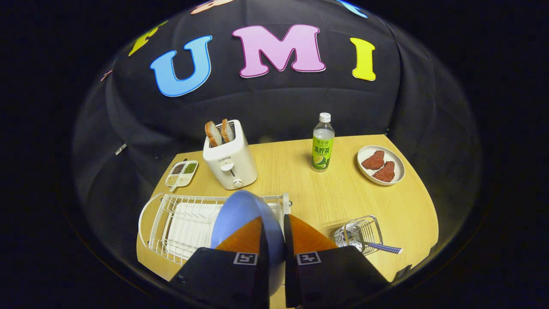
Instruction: Take the plate from the dish rack, then take the spoon from the basket and place it into the plate.
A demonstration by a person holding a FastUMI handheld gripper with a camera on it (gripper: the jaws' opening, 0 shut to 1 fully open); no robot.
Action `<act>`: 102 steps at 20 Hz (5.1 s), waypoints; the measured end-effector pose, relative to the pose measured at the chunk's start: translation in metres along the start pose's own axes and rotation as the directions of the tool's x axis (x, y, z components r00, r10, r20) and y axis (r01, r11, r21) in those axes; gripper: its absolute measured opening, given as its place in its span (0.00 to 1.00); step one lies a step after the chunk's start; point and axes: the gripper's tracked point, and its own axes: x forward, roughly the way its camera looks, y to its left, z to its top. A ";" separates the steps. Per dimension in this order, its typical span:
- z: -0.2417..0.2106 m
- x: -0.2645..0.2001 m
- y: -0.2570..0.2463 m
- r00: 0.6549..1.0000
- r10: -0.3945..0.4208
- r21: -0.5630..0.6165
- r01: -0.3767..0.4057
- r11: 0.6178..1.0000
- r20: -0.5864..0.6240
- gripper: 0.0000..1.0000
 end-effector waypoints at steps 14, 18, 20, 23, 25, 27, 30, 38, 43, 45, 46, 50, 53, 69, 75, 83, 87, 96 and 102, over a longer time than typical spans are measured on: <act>-0.055 -0.103 -0.115 0.990 0.141 0.187 -0.133 0.973 -0.031 0.18; -0.096 -0.118 -0.152 0.985 0.164 0.266 -0.143 0.953 -0.057 0.18; -0.118 -0.118 -0.171 0.984 0.158 0.270 -0.131 0.954 -0.080 0.18; -0.149 -0.105 -0.186 0.977 0.174 0.269 -0.136 0.954 -0.126 0.18; -0.165 -0.089 -0.193 0.971 0.189 0.263 -0.147 0.954 -0.143 0.18; -0.183 -0.071 -0.196 0.958 0.222 0.267 -0.170 0.949 -0.180 0.18; -0.202 -0.049 -0.191 0.936 0.269 0.242 -0.213 0.946 -0.227 0.19; -0.204 -0.036 -0.192 0.901 0.382 0.137 -0.360 0.923 -0.207 0.50; -0.166 -0.050 -0.210 0.910 0.410 -0.069 -0.413 0.908 -0.061 0.98; -0.138 -0.057 -0.210 0.904 0.425 -0.179 -0.412 0.894 0.042 0.98; -0.124 -0.060 -0.208 0.894 0.438 -0.220 -0.412 0.885 0.090 0.98; -0.090 -0.060 -0.194 0.857 0.482 -0.284 -0.423 0.861 0.183 0.98; -0.072 -0.047 -0.188 0.844 0.481 -0.304 -0.406 0.862 0.239 0.98; -0.079 0.016 -0.181 0.872 0.417 -0.335 -0.324 0.885 0.258 0.63; -0.080 0.020 -0.173 0.868 0.409 -0.363 -0.298 0.883 0.282 0.55; -0.084 0.026 -0.166 0.890 0.383 -0.395 -0.268 0.879 0.249 0.22; -0.083 0.020 -0.166 0.901 0.387 -0.388 -0.293 0.874 0.193 0.20; -0.037 -0.065 -0.160 0.839 0.503 -0.446 -0.376 0.812 0.210 0.20; -0.056 -0.123 -0.131 0.764 0.634 -0.419 -0.539 0.731 0.122 0.20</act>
